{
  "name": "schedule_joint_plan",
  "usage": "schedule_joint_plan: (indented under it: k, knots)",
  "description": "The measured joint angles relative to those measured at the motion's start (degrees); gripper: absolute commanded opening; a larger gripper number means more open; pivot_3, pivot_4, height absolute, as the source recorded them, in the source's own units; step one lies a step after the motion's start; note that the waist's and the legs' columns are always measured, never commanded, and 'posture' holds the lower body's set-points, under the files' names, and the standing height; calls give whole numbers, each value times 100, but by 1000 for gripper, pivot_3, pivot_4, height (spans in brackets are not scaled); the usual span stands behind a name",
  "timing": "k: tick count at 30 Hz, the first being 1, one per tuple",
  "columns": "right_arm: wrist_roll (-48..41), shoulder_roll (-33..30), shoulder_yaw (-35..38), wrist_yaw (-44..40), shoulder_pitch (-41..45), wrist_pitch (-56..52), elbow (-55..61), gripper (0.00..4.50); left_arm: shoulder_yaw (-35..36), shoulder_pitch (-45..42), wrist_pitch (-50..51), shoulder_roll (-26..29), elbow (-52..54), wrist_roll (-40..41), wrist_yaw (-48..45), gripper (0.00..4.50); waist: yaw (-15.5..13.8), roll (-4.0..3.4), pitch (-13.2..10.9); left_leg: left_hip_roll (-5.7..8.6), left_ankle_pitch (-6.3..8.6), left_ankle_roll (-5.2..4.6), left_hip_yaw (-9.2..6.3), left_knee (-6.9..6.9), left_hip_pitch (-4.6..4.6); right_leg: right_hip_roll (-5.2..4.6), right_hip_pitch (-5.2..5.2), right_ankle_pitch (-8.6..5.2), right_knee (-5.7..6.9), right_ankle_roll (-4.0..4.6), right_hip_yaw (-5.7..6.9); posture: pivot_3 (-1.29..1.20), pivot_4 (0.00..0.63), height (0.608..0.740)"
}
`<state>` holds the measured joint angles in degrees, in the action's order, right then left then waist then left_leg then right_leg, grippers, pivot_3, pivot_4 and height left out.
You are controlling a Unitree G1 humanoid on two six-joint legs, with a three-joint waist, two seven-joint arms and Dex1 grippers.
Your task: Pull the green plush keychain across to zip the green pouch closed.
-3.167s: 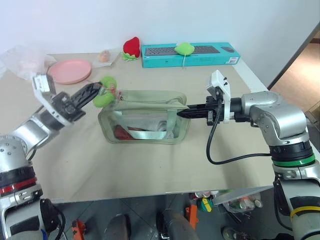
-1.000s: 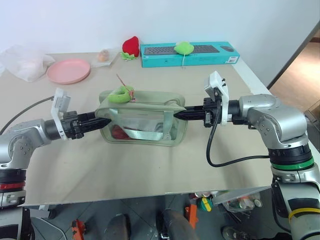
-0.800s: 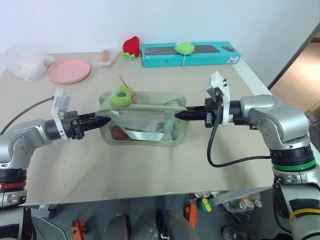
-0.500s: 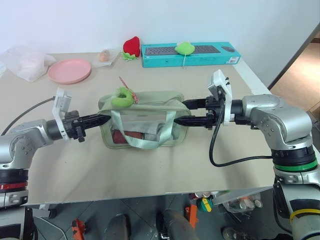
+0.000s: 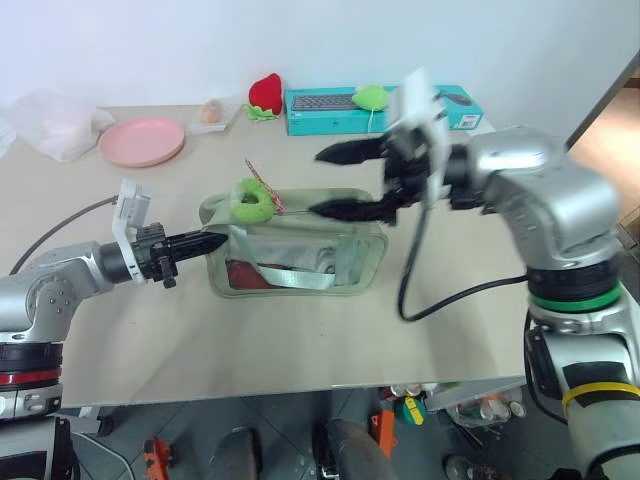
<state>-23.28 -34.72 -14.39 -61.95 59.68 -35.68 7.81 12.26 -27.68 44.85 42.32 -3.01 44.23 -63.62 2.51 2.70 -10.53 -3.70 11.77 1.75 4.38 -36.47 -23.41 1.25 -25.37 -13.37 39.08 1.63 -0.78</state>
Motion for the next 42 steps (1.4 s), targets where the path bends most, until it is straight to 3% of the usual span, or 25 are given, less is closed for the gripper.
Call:
schedule_joint_plan:
  k: [6,25,28,36,37,42]
  knots:
    - [786,458,-427,103,255,795,-526,3794,-3,32,0,-73,142,0,70,0,-30,0,0,14,3,-5,-2,-10,-12,-22,-2,-1,0,-15,0,0,150,740]
    - [900,1219,-524,-269,469,931,-954,3794,52,73,0,-104,187,23,211,0,-43,0,0,11,3,-7,-4,-10,-9,-19,-1,0,1,-11,4,0,150,740]
    - [898,1290,-522,-264,469,910,-1022,3016,68,83,0,-111,188,25,222,0,-44,0,0,10,3,-6,-5,-10,-9,-18,-1,1,1,-11,4,0,150,740]
    - [885,1393,-478,-180,472,866,-1251,256,104,154,1,-139,251,70,253,0,-44,0,0,10,3,-7,-4,-10,-10,-19,-1,1,1,-10,4,0,150,740]
    - [884,1394,-470,-180,474,863,-1251,78,105,157,1,-140,253,74,255,0,-44,0,0,10,3,-6,-5,-10,-10,-19,-1,1,1,-10,4,0,150,740]
    - [876,1386,-361,-181,475,832,-1251,78,108,158,1,-151,254,88,307,0,-44,0,0,10,3,-6,-4,-10,-9,-19,-1,1,1,-10,4,0,150,740]
